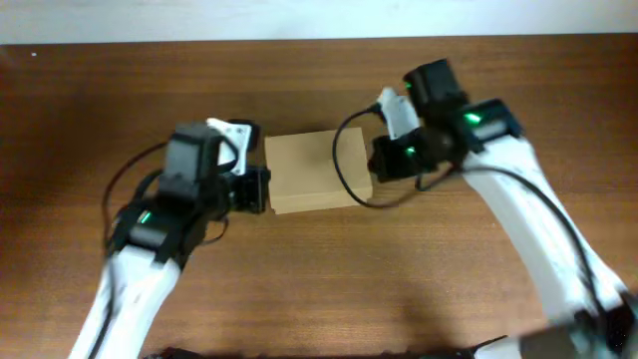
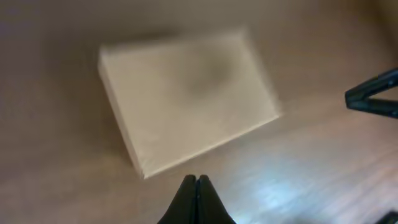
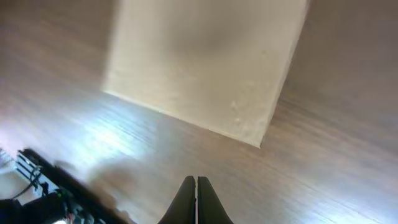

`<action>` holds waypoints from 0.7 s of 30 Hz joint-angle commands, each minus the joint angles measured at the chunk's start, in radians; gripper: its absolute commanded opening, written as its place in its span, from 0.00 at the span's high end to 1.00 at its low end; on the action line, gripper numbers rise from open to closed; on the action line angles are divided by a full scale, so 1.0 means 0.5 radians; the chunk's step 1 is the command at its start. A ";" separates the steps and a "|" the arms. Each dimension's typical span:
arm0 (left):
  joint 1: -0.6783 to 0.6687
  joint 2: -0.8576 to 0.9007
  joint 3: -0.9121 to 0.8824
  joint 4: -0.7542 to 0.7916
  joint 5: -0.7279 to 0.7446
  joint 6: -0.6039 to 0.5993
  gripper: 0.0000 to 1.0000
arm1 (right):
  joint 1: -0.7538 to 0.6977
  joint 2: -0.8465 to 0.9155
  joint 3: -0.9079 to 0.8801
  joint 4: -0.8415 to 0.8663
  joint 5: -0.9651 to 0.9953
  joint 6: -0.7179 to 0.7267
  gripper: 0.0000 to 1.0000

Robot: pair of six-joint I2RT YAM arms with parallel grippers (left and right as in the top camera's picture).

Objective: Pack container

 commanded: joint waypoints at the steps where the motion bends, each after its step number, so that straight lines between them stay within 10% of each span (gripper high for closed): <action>1: -0.003 -0.271 0.029 -0.122 -0.037 -0.023 0.98 | 0.011 -0.330 0.055 -0.116 0.167 0.008 0.96; 12: -0.003 -1.027 -0.035 -0.651 -0.066 0.056 0.98 | 0.011 -1.745 -0.620 -0.304 0.343 0.024 0.95; 13: -0.003 -1.027 -0.035 -0.650 -0.066 0.056 0.98 | 0.011 -1.808 -0.647 -0.304 0.342 0.024 0.73; 14: -0.003 -1.027 -0.035 -0.650 -0.066 0.056 0.98 | 0.011 -1.846 -0.651 -0.314 0.342 0.024 0.14; 16: -0.003 -1.027 -0.035 -0.651 -0.066 0.053 0.01 | 0.011 -1.871 -0.651 -0.319 0.341 0.024 0.01; 21: -0.003 -1.027 -0.035 -0.652 -0.066 0.050 0.01 | 0.011 -1.863 -0.651 -0.321 0.341 0.024 0.01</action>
